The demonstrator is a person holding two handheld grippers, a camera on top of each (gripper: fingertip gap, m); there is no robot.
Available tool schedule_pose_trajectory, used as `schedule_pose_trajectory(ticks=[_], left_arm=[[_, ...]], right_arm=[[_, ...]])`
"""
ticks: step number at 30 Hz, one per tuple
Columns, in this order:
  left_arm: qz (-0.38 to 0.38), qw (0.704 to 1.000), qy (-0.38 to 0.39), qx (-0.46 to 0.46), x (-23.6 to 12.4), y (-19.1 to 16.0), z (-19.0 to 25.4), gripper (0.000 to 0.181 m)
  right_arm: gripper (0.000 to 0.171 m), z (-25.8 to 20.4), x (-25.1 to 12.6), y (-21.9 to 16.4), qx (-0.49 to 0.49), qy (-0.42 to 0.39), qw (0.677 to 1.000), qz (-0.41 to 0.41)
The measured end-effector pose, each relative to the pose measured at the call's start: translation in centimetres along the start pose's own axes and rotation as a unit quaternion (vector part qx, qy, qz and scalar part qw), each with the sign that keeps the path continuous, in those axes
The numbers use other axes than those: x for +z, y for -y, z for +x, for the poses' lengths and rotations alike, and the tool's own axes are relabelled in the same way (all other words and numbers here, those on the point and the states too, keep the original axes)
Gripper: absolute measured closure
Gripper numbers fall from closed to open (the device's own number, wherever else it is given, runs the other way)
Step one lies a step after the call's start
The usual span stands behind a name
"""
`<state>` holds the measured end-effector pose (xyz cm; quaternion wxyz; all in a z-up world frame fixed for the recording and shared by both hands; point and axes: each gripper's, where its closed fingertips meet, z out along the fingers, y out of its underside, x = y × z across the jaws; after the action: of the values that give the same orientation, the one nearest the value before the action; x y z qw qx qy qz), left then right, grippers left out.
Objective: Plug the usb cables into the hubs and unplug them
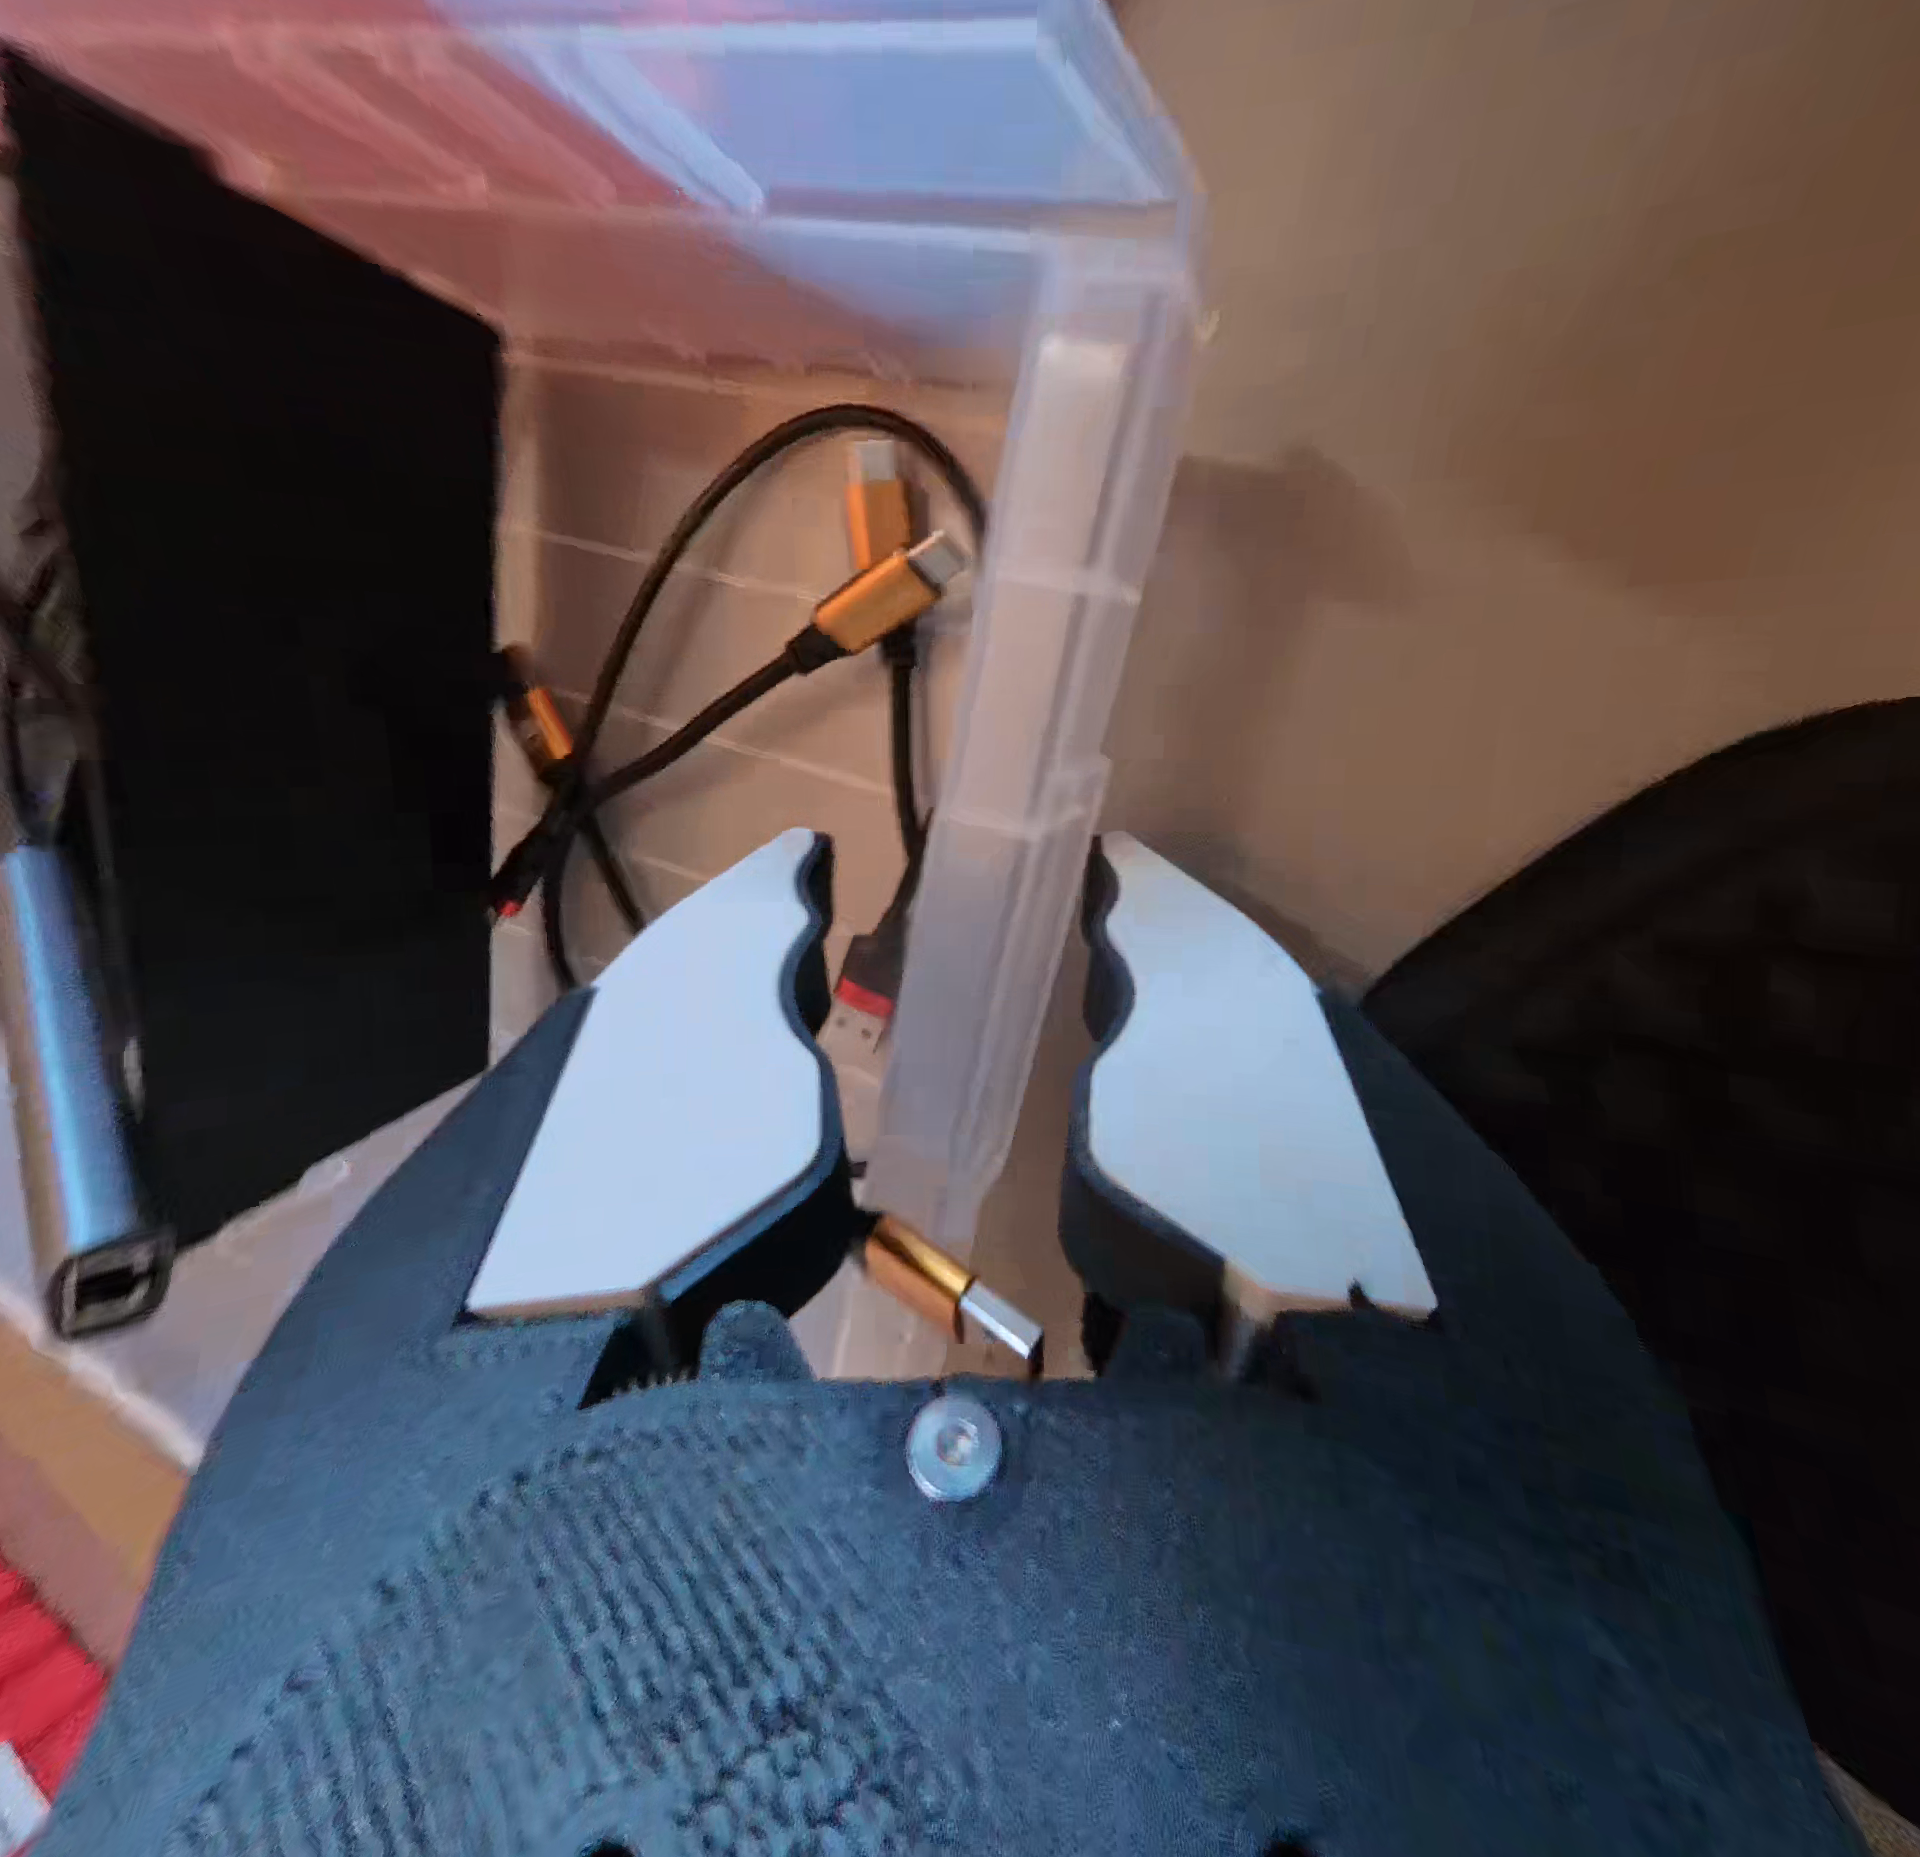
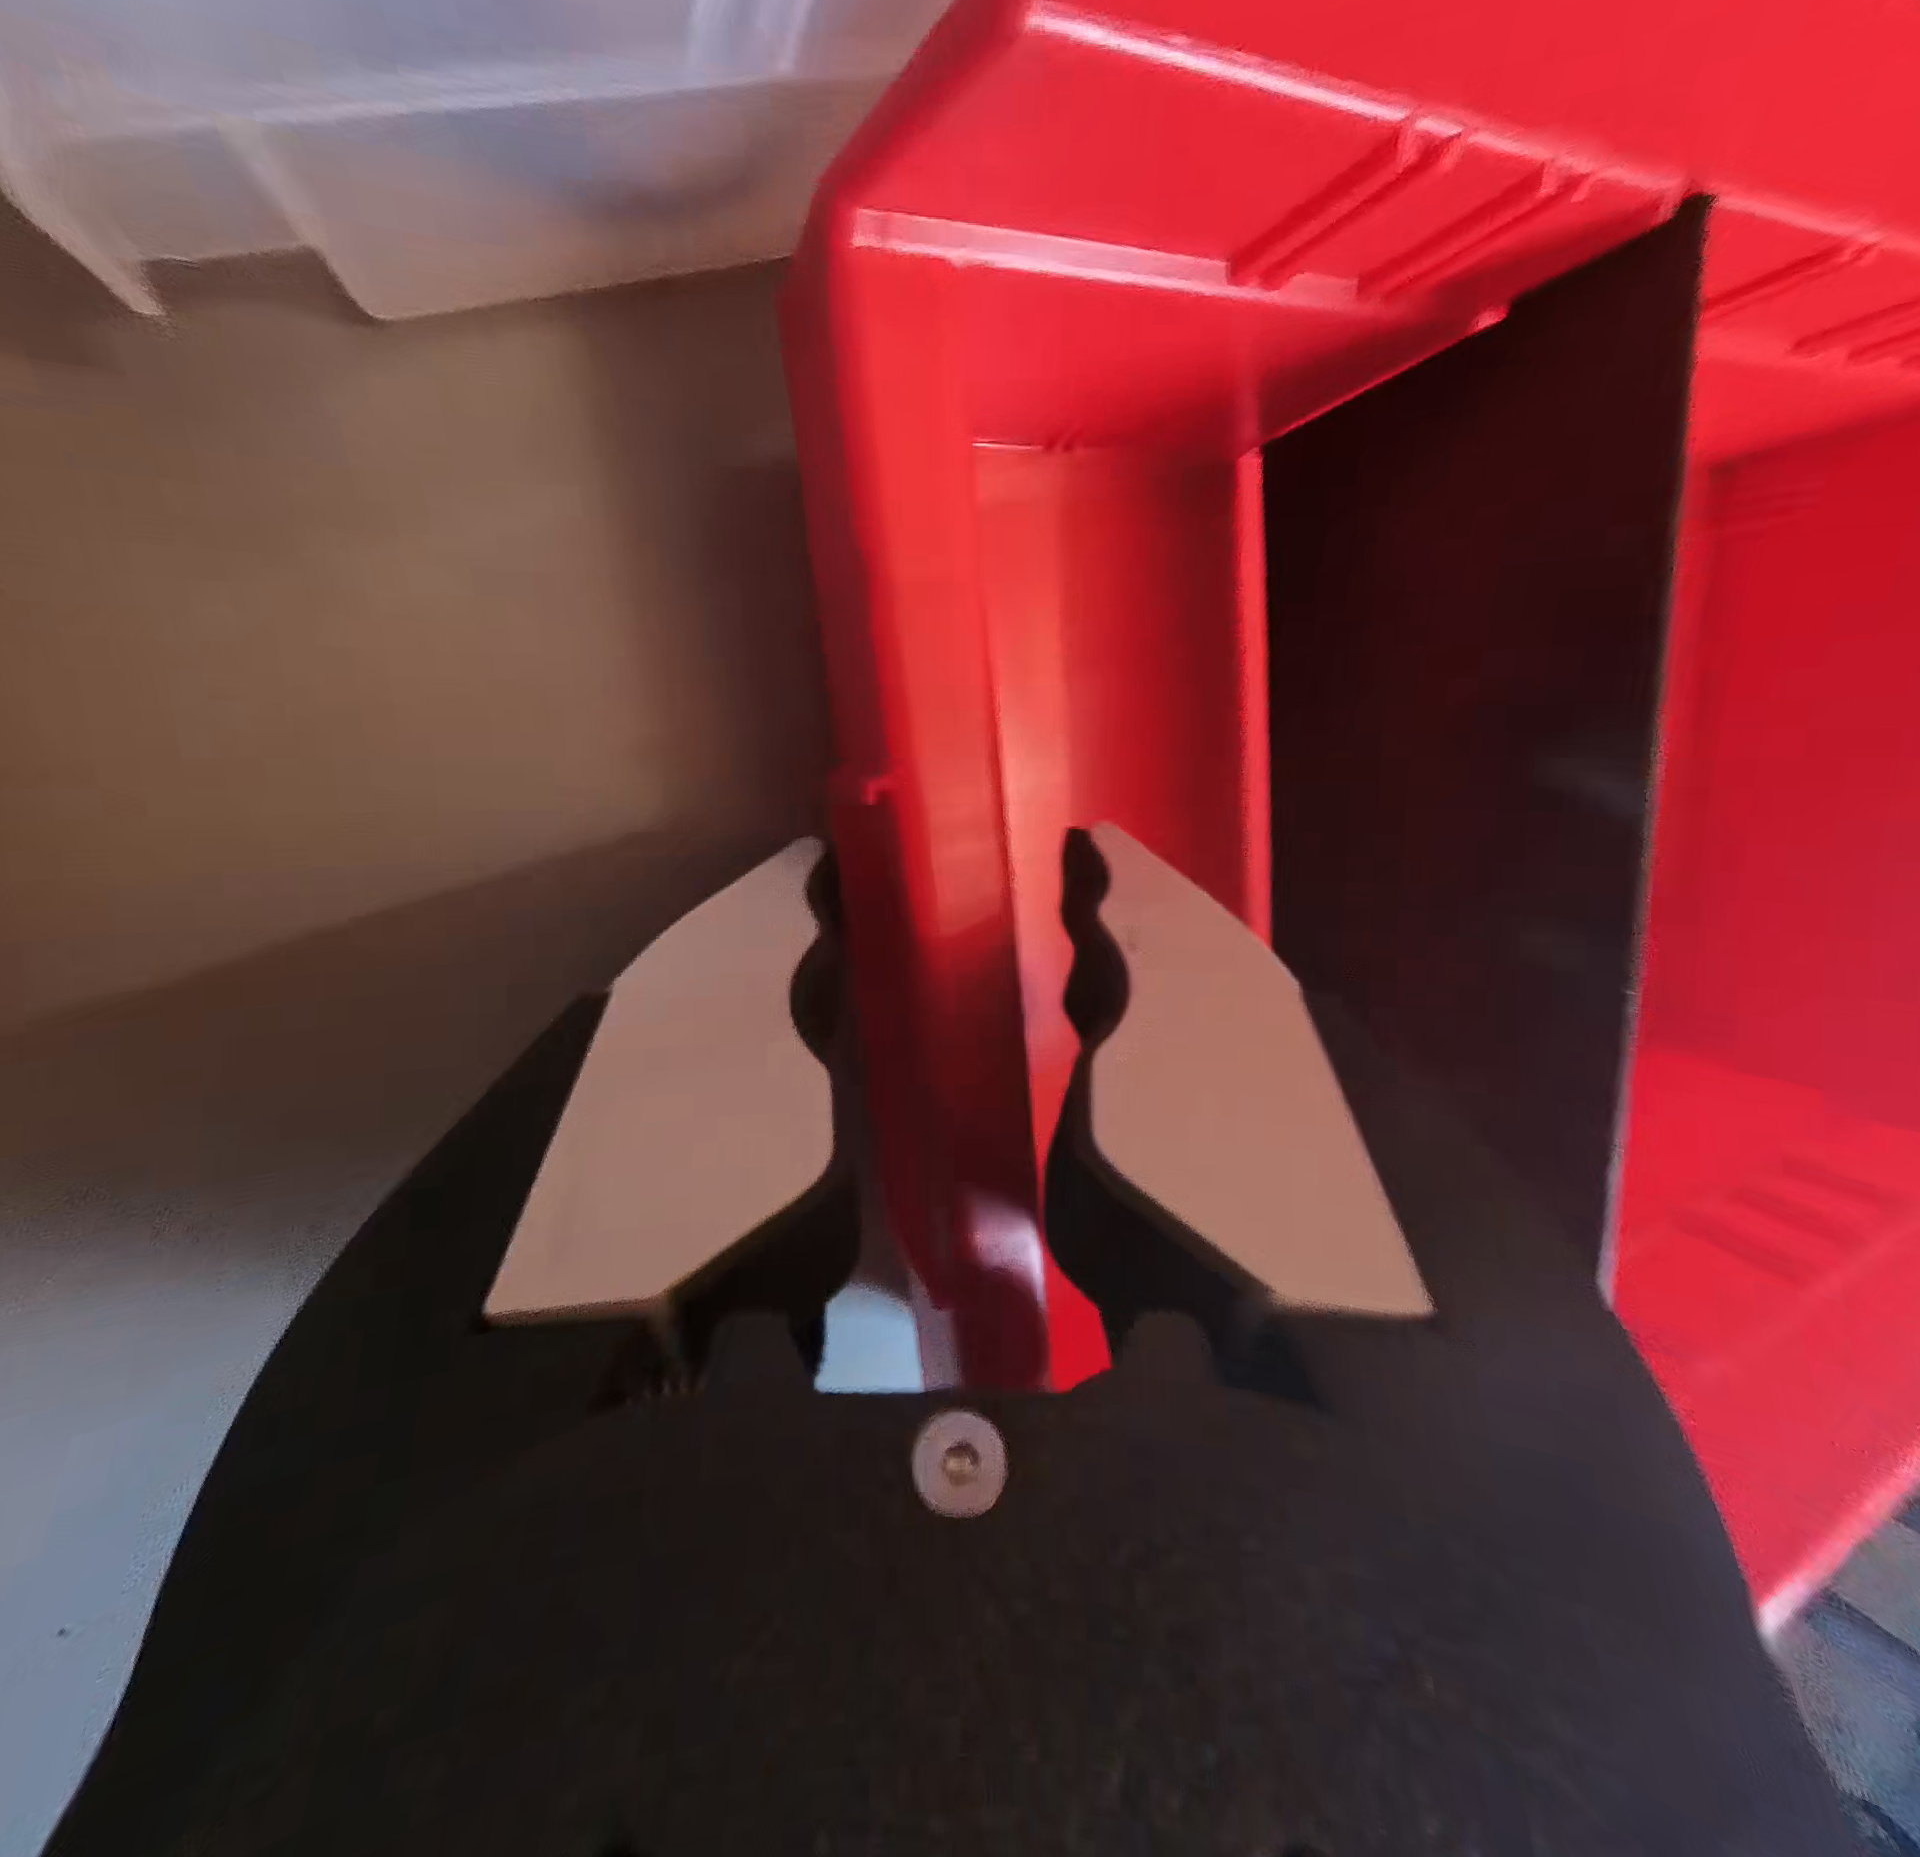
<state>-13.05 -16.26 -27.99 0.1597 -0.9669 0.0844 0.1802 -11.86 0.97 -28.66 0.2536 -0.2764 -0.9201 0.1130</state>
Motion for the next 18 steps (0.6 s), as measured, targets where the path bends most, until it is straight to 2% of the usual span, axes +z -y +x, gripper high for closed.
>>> schedule_pose_trajectory(ticks=[2,7,12,18], left_arm=[[0.018,1.000,-0.008,0.009,0.7,0.9,0.3,0.150],[0.043,0.999,0.024,0.013,1.4,1.5,-0.7,0.151],[0.059,0.998,0.026,-0.018,1.3,-0.3,-1.9,0.147],[0.062,0.997,0.035,-0.032,1.5,-3.1,-4.5,0.147]], right_arm=[[0.137,-0.2,-0.1,-0.2,0.004,-0.005,1.000,0.017],[0.139,-1.3,-2.7,-3.5,0.015,-0.018,0.999,0.021],[0.139,-2.6,-6.0,-11.0,0.018,-0.042,0.999,0.008],[0.140,-0.3,-9.0,-21.0,-0.002,-0.080,0.996,-0.033]])
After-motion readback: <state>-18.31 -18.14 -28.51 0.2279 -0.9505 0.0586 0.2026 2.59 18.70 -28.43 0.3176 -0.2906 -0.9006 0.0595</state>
